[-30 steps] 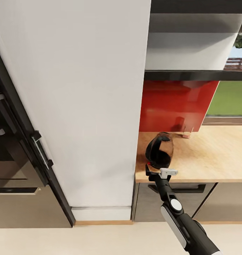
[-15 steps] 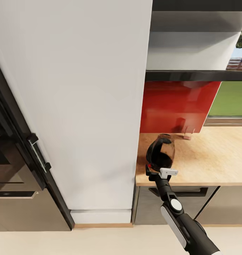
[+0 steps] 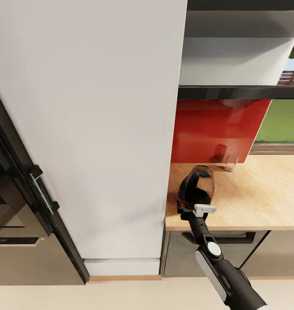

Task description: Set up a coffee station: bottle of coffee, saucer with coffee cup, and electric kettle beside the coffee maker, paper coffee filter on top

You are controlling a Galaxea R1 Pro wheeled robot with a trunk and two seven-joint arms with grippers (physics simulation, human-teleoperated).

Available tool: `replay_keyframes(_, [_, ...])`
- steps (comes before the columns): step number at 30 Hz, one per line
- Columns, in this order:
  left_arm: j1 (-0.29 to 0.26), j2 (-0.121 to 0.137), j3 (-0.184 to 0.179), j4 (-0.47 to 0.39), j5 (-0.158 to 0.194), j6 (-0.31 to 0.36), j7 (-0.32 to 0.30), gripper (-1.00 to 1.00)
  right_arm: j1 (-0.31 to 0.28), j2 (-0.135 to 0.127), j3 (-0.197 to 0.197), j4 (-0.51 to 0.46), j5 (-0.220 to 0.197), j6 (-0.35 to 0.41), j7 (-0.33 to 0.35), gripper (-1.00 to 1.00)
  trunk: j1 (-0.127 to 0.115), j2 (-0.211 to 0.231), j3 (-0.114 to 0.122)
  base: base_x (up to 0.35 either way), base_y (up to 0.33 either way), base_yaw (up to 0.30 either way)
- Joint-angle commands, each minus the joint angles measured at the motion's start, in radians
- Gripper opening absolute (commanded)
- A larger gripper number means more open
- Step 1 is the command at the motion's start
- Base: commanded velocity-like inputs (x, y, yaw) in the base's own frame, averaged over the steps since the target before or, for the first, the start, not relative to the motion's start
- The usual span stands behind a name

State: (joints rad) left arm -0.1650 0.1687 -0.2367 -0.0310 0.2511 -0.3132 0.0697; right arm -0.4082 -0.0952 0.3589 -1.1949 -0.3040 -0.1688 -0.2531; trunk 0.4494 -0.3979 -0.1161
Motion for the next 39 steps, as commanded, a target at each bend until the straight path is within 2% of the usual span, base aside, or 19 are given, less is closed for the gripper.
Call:
replay_keyframes(1, [-0.001,0.000,-0.009,0.000,0.007,-0.003,0.003,1.00,-0.001,-0.001,0.005,0.000,-0.010,-0.006,-0.006,1.00,0.001,-0.002,-0.002,0.009,0.000,0.000])
replay_keyframes(17, [0.000,0.003,-0.007,0.000,0.007,-0.002,0.004,1.00,-0.001,0.011,0.006,-0.005,-0.013,-0.005,-0.011,1.00,0.001,-0.002,-0.002,0.001,0.000,0.000])
replay_keyframes(39, [0.001,0.003,-0.007,0.002,0.008,-0.006,0.004,1.00,-0.001,0.011,0.005,-0.005,-0.014,-0.005,-0.012,1.00,0.001,-0.002,-0.002,0.018,0.037,0.000])
